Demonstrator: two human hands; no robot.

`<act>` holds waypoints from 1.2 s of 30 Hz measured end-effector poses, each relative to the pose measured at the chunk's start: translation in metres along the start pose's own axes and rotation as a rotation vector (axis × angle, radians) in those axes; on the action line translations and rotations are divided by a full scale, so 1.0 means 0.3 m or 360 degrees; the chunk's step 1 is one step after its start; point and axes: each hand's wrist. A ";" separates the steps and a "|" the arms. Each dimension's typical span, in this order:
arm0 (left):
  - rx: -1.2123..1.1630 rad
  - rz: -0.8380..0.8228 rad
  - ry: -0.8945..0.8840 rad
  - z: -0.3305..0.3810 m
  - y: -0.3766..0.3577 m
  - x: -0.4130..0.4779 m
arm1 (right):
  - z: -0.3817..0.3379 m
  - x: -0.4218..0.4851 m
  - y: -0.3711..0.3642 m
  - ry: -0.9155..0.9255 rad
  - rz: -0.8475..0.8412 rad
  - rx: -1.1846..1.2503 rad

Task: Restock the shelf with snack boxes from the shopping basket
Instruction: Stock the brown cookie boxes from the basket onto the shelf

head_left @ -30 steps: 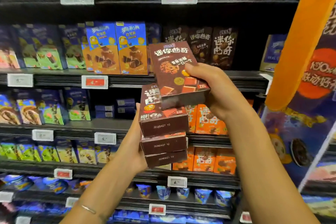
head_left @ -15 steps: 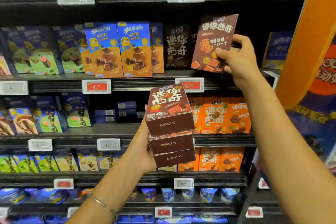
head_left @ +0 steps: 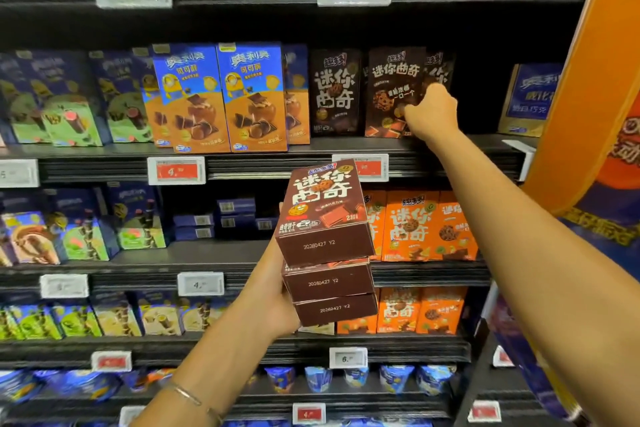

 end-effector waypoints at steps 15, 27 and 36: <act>0.0006 0.0015 0.0034 0.011 -0.020 -0.016 | -0.013 0.076 -0.076 -0.0094 -0.0118 -0.0191; -0.0011 -0.0045 0.0043 0.011 -0.026 -0.035 | -0.011 0.074 -0.075 -0.0139 -0.0178 -0.0157; -0.0019 -0.0038 -0.0020 -0.016 -0.009 -0.035 | -0.080 -0.174 0.074 0.0028 -0.0072 0.0576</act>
Point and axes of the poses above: each hand's wrist, its own x-axis towards the middle knuckle, its own y-axis out of the back of the hand, z = x × y, and after that the axes turned 1 degree about -x, right-handed
